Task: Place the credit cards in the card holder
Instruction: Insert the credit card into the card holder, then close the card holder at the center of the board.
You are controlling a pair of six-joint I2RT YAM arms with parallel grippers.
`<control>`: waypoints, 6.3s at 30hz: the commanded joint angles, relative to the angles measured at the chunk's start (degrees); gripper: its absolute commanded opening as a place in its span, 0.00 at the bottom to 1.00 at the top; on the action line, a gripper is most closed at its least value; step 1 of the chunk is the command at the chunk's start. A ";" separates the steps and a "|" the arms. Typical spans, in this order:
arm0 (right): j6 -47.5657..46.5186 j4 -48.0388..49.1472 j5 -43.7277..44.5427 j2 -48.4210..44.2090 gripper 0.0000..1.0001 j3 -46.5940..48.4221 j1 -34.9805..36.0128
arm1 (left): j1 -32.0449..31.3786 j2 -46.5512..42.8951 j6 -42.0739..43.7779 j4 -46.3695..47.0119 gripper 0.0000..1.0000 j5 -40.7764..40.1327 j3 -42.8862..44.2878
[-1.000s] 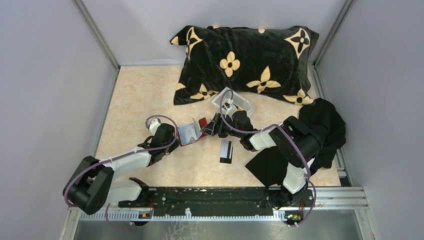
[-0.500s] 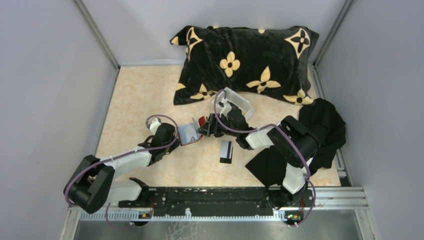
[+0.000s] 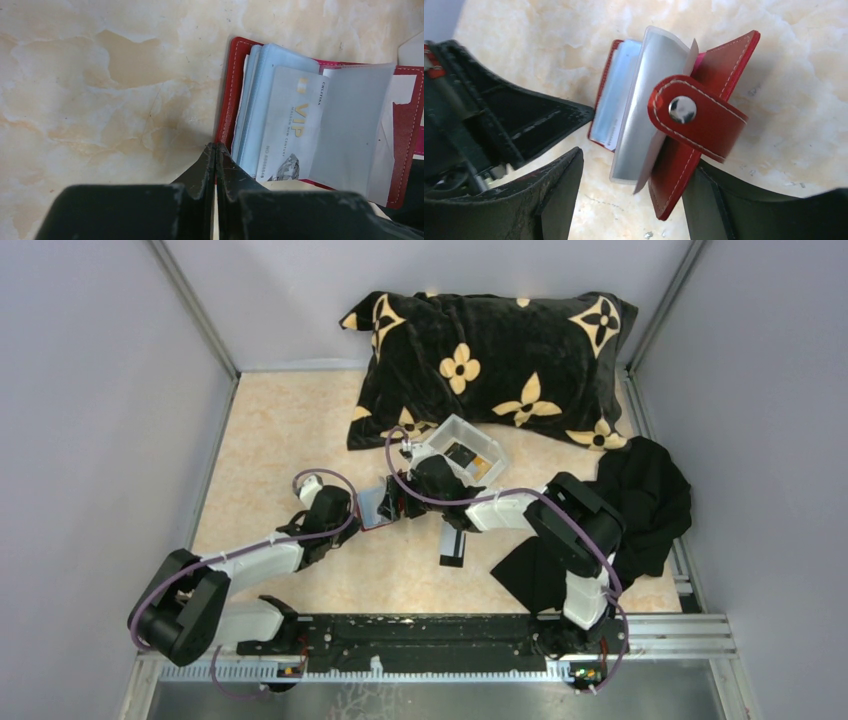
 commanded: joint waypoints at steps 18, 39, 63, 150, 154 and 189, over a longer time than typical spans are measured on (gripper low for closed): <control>-7.06 -7.75 16.05 2.13 0.48 6.16 2.73 | -0.09 -3.19 1.98 -7.48 0.05 2.09 -1.85; -0.98 -6.25 11.47 -0.70 0.00 1.63 -0.41 | -0.09 -6.35 1.30 -4.80 0.39 1.72 -4.12; 14.67 -5.78 -2.77 -1.74 0.00 -5.22 -8.22 | -0.18 6.93 1.03 11.11 0.38 7.73 -6.15; 14.90 -9.72 -1.71 3.12 0.00 -3.58 -6.19 | -15.69 5.44 3.62 13.65 0.49 0.32 10.85; 14.57 -10.03 -0.97 2.82 0.00 -3.51 -5.85 | -16.10 6.99 4.25 14.10 0.49 0.63 12.87; 13.89 -13.84 8.67 -4.87 0.41 -10.69 -3.15 | -18.21 13.03 2.90 13.28 0.49 0.91 12.90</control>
